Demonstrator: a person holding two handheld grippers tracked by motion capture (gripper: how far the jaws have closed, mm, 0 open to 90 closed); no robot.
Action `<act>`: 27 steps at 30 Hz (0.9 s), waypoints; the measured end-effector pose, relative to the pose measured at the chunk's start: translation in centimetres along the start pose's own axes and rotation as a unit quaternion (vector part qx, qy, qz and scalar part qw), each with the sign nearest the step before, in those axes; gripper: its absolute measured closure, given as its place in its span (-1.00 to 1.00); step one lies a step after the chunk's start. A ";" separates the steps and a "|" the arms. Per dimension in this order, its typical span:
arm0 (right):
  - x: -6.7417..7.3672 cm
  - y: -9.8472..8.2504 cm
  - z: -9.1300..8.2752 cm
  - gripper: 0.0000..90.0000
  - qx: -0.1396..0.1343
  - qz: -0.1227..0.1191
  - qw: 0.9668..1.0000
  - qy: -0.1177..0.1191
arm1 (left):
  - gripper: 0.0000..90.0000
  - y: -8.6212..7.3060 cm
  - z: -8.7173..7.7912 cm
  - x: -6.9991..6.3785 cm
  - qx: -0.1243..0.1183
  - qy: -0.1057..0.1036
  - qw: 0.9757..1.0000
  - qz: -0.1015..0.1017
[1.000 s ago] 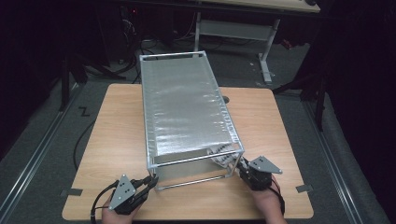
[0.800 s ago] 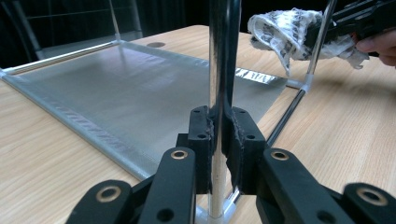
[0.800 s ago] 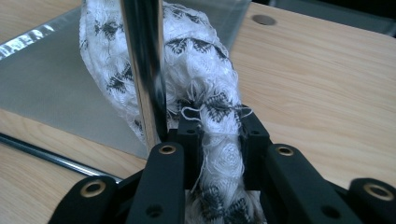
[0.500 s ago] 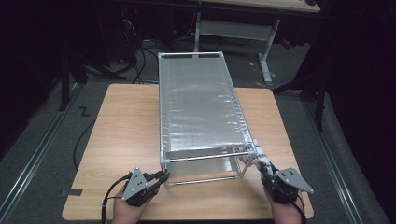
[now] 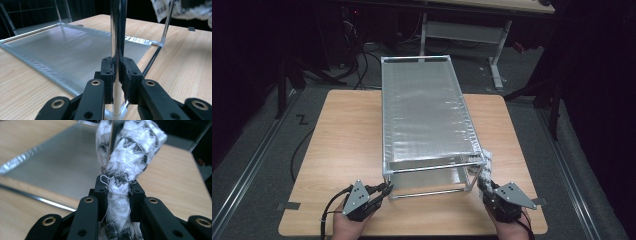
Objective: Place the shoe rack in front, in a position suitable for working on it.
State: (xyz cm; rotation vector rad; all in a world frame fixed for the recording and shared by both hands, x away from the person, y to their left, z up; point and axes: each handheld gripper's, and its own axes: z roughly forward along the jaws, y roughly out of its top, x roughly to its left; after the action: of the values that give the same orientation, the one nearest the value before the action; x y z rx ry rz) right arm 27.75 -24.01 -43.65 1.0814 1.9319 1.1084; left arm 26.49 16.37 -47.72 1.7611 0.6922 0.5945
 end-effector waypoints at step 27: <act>-0.1 -2.3 3.0 0.64 0.088 -0.020 0.995 0.035 | 0.78 -0.1 -0.2 0.2 0.001 0.004 1.000 -0.002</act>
State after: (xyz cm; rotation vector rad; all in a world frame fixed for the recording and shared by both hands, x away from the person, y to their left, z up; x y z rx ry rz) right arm 29.51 -23.79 -46.95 1.1038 2.1301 0.9799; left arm 26.50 16.68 -47.76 1.7599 0.7009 0.5991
